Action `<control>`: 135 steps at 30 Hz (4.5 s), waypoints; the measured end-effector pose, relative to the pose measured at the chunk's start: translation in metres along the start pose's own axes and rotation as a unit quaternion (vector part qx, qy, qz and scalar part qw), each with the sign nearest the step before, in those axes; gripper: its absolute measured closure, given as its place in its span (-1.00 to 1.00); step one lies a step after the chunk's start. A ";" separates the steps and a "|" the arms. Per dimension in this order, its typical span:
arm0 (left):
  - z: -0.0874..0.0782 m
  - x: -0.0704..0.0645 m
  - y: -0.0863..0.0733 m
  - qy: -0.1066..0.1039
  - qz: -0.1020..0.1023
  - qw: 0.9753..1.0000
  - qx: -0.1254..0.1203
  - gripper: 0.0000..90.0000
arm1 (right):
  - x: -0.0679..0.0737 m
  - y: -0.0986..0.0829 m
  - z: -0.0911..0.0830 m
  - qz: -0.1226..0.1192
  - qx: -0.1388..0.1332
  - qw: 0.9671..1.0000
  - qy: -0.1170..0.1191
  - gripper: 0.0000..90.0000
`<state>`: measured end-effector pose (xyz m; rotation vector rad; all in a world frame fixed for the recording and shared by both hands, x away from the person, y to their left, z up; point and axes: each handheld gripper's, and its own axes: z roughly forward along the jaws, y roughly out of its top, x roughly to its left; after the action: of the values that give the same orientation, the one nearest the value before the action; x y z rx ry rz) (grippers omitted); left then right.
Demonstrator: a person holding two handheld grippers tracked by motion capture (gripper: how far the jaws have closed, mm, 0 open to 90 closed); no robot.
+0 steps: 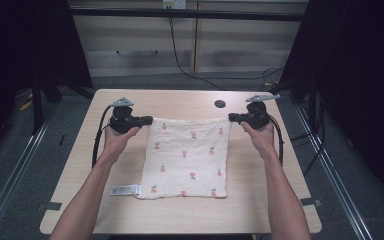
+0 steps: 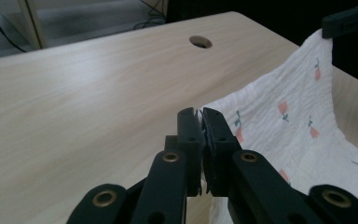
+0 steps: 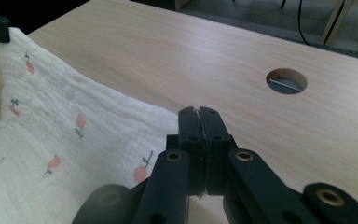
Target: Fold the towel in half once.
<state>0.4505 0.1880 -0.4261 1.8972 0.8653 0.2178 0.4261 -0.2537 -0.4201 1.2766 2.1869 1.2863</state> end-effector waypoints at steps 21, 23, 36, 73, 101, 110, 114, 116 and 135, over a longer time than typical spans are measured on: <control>-0.026 0.005 -0.002 0.008 0.019 1.000 -0.010 0.93 | 0.019 0.013 -0.001 -0.032 -0.017 0.999 0.025 0.99; -0.029 0.003 -0.003 0.004 0.021 1.000 -0.013 0.93 | 0.020 0.011 -0.004 -0.031 -0.018 0.999 0.026 0.99; -0.039 -0.012 -0.016 -0.002 0.035 0.999 -0.017 0.93 | 0.031 -0.006 -0.020 -0.045 -0.019 0.998 0.038 0.99; -0.067 -0.062 -0.074 -0.026 0.059 0.998 -0.001 0.93 | 0.057 -0.074 -0.035 -0.044 -0.011 0.997 0.065 0.99; -0.055 -0.083 -0.122 -0.036 0.095 0.989 0.106 0.90 | 0.077 -0.122 -0.028 -0.054 0.069 0.993 0.078 0.97; -0.066 -0.081 -0.120 -0.066 0.072 0.992 0.080 0.67 | 0.081 -0.119 -0.035 -0.060 0.065 0.992 0.085 0.94; -0.066 -0.076 -0.117 -0.057 0.061 0.994 0.074 0.62 | 0.085 -0.120 -0.041 -0.071 0.065 0.991 0.089 0.96; -0.061 -0.076 -0.114 -0.059 0.061 0.994 0.074 0.61 | 0.087 -0.121 -0.042 -0.074 0.068 0.991 0.086 0.95; -0.034 -0.085 -0.133 -0.057 0.090 0.987 0.118 0.26 | 0.098 -0.106 -0.008 -0.073 0.071 0.991 0.088 0.63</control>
<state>0.3090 0.1901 -0.5041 2.1887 0.6652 0.1189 0.3084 -0.2002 -0.4852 1.0614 2.4838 1.2481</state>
